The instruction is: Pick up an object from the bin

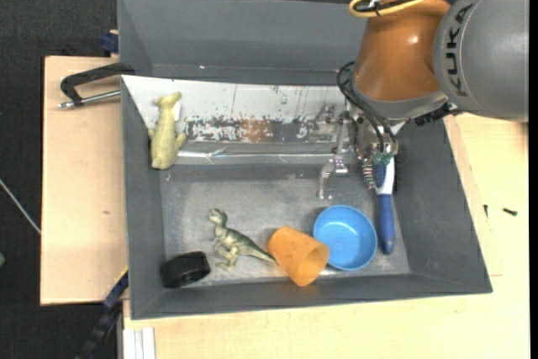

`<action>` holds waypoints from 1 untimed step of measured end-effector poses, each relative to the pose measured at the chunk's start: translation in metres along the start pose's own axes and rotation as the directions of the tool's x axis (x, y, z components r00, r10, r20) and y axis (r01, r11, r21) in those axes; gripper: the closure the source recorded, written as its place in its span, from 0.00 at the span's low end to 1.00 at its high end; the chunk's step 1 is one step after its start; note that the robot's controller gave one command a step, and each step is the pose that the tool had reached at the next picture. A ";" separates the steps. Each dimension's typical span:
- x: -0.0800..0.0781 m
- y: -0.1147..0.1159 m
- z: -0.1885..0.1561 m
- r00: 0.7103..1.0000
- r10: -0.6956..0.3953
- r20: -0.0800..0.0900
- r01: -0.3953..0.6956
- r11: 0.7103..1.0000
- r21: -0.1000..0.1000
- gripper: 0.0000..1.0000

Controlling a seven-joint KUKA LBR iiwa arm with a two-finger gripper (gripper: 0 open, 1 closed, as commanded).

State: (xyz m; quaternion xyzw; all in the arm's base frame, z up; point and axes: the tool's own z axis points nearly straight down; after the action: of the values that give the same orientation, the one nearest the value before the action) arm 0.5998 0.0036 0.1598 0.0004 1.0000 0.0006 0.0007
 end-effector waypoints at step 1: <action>0.067 -0.024 0.086 0.957 -0.290 0.008 0.290 0.957 0.002 0.00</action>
Offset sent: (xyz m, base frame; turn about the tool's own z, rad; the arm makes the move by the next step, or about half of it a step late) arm -0.0697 -0.0244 -0.0898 -0.2960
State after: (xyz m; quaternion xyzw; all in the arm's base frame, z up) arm 0.5334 -0.0197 0.0734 -0.1462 0.9892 0.0003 0.0051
